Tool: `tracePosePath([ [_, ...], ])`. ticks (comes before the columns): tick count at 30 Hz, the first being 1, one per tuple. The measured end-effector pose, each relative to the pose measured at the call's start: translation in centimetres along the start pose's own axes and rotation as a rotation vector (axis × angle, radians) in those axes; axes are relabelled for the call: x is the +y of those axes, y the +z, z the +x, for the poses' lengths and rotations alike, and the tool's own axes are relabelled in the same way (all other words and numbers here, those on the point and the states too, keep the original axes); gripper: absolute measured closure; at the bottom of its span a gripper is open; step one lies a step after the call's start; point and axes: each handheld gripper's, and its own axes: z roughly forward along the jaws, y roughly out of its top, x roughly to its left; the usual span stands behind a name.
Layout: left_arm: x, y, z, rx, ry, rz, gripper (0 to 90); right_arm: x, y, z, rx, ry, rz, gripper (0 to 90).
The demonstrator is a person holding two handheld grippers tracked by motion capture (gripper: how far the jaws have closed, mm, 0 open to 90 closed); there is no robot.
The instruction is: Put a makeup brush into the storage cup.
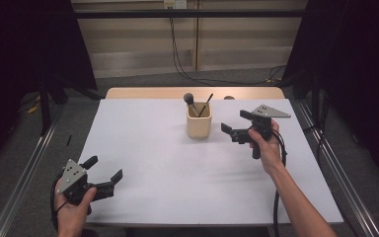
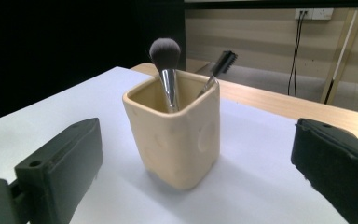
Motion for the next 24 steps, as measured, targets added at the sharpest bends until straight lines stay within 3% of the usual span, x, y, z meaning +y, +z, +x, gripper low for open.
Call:
tracePosePath([
  [14, 0.0, -0.1, -0.1, -0.003, 0.002, 0.001, 2.6, -1.2, -2.9, 0.7, -0.027, -0.021, 0.006, 1.7],
  [24, 0.0, -0.1, -0.1, 0.001, 0.004, 0.002, 2.6, -2.2, -5.0, 0.7, -0.052, -0.007, 0.001, 1.7],
])
